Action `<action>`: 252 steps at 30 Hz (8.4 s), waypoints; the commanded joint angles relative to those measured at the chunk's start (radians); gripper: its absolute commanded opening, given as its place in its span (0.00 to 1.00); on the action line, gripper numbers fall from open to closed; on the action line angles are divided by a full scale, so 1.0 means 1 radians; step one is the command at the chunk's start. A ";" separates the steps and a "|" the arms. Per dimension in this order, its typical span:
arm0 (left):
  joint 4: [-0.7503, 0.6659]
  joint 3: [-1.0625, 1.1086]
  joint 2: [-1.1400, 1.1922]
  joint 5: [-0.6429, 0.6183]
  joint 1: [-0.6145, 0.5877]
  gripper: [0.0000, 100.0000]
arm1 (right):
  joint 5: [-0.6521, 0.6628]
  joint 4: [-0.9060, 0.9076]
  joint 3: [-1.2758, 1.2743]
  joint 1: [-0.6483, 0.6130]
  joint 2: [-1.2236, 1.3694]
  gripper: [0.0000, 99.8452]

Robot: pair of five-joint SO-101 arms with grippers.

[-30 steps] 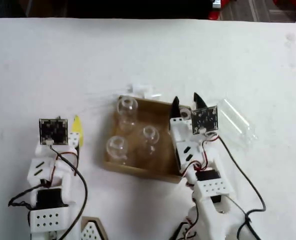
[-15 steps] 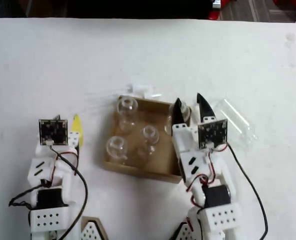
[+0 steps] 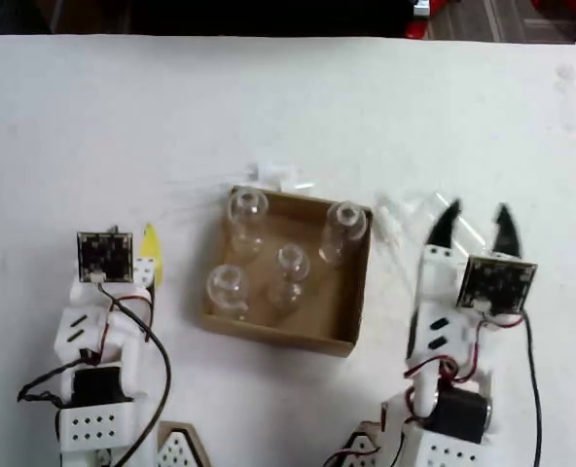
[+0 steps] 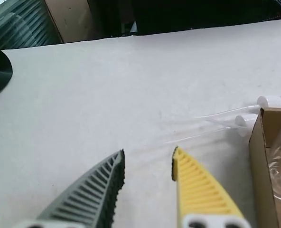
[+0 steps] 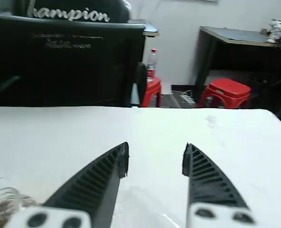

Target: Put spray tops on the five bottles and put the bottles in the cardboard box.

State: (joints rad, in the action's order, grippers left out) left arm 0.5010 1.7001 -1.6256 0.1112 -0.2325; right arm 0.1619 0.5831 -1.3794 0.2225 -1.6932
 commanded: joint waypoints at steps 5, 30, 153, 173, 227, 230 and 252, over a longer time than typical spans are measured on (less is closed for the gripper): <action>-0.037 -0.006 -0.013 0.011 0.010 0.15 | 0.086 -0.050 0.152 0.147 0.318 0.16; -0.035 -0.003 -0.013 0.012 0.015 0.15 | 0.796 0.245 0.654 0.372 1.267 0.17; 0.428 -0.905 -0.007 -0.368 0.470 0.26 | 0.844 1.144 1.433 -0.384 0.751 0.02; 0.405 -0.772 -0.007 -0.376 0.545 0.26 | 0.572 1.144 1.277 -0.846 0.661 0.02; 0.107 -0.207 -0.013 -0.376 -0.143 0.26 | 0.419 1.148 1.085 -0.489 0.728 0.02; 0.107 -0.204 -0.013 -0.374 -0.142 0.26 | 0.454 1.147 1.049 -0.489 0.728 0.02; 0.101 -0.178 -0.013 -0.374 -0.140 0.26 | 0.462 1.004 0.763 -0.661 0.728 0.02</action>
State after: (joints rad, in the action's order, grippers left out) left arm 0.6360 1.5267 -1.6272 -0.2555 -0.3675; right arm 0.6114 1.6264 -0.6045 -0.4266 -0.9567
